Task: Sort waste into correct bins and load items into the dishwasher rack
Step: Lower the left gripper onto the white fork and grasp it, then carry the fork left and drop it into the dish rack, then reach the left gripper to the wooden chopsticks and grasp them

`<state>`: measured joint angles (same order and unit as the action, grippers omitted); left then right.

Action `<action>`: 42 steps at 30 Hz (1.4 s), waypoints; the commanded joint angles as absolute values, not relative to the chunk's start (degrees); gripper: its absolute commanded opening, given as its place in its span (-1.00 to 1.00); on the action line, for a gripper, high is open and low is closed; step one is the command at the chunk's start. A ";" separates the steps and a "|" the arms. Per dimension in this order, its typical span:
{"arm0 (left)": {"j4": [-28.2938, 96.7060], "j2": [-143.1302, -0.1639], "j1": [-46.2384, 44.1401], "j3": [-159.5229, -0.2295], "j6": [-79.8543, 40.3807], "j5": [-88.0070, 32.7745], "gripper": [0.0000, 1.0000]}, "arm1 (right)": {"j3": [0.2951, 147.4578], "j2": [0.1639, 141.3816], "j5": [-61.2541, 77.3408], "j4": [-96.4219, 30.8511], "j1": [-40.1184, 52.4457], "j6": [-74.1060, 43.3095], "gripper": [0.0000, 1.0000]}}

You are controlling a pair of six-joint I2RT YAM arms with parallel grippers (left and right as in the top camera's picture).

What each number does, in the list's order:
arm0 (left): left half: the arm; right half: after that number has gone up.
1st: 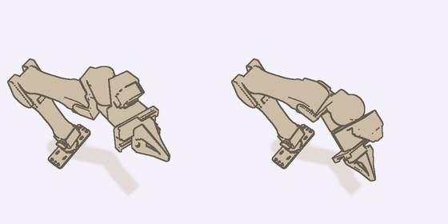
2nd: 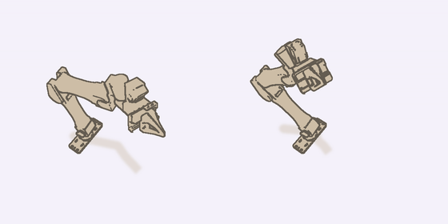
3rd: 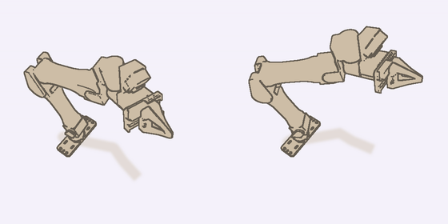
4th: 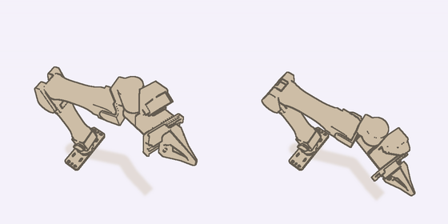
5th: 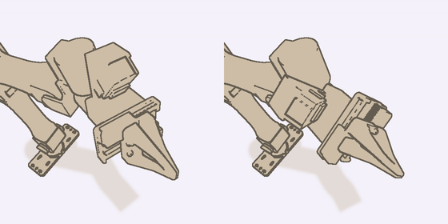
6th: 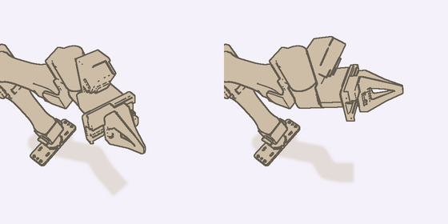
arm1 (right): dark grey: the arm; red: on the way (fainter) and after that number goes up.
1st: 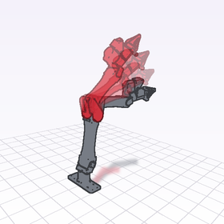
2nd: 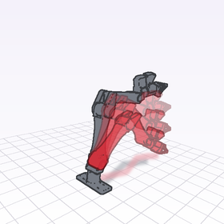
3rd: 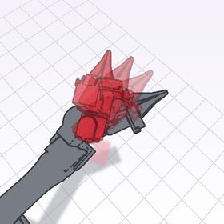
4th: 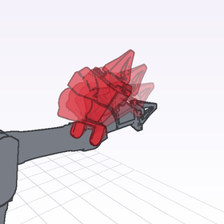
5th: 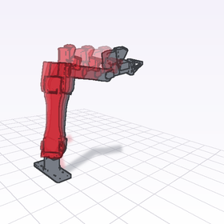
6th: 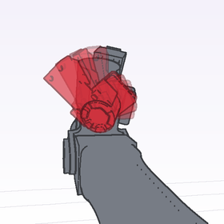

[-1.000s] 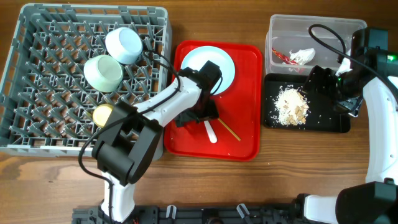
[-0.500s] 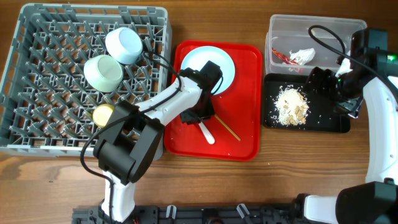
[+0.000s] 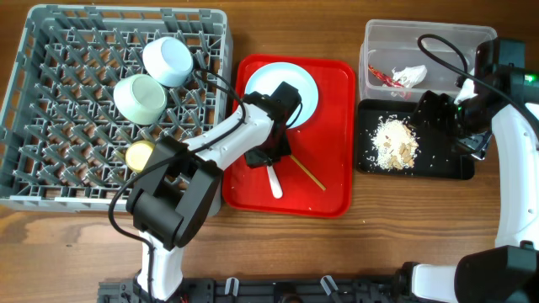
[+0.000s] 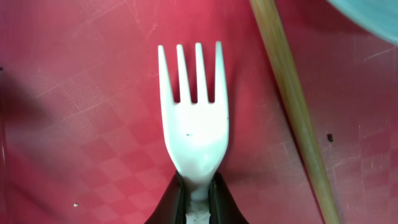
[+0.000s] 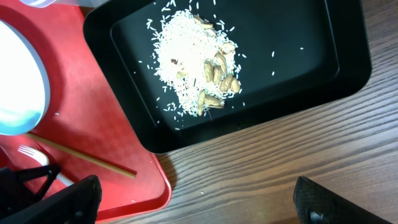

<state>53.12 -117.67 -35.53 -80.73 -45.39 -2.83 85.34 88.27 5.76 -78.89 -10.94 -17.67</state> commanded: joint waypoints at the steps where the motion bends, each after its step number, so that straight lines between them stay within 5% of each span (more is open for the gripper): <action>1: 53.17 -114.26 -35.48 -80.73 -44.49 -1.58 -0.92 | 86.24 87.90 5.98 -79.33 -10.96 -16.58 0.99; 11: 53.82 -88.84 -27.29 -81.78 -17.17 8.62 -0.92 | 86.24 87.90 5.98 -79.31 -10.96 -16.51 0.99; 15: 52.93 -88.58 -19.92 -81.76 -5.10 11.81 -0.92 | 86.24 87.90 5.98 -79.11 -10.96 -16.53 0.99; 21: 51.37 -94.37 -15.73 -81.76 -4.93 11.62 -0.92 | 86.24 87.90 5.98 -79.20 -10.94 -16.53 1.00; 26: 51.00 -98.28 -15.73 -81.76 -4.91 11.66 -0.70 | 86.24 87.90 5.98 -79.22 -10.94 -16.51 0.99; 28: 50.52 -98.19 -15.73 -81.78 -4.91 11.66 -0.15 | 86.24 87.90 5.98 -79.24 -10.94 -16.53 0.99; 29: 50.33 -98.15 -15.73 -81.78 -4.89 11.66 -0.11 | 86.24 87.90 5.98 -79.29 -10.94 -16.51 1.00; 31: 50.28 -98.13 -15.73 -81.78 -4.89 11.64 0.40 | 86.24 87.90 5.98 -79.53 -10.96 -16.53 0.99; 38: 49.80 -94.94 -20.21 -81.78 -6.48 -2.96 0.48 | 86.24 87.90 5.98 -79.29 -10.94 -16.56 1.00; 42: 49.95 -96.44 -25.45 -81.71 -27.27 -4.91 0.43 | 86.24 87.90 5.98 -79.15 -10.94 -16.53 0.99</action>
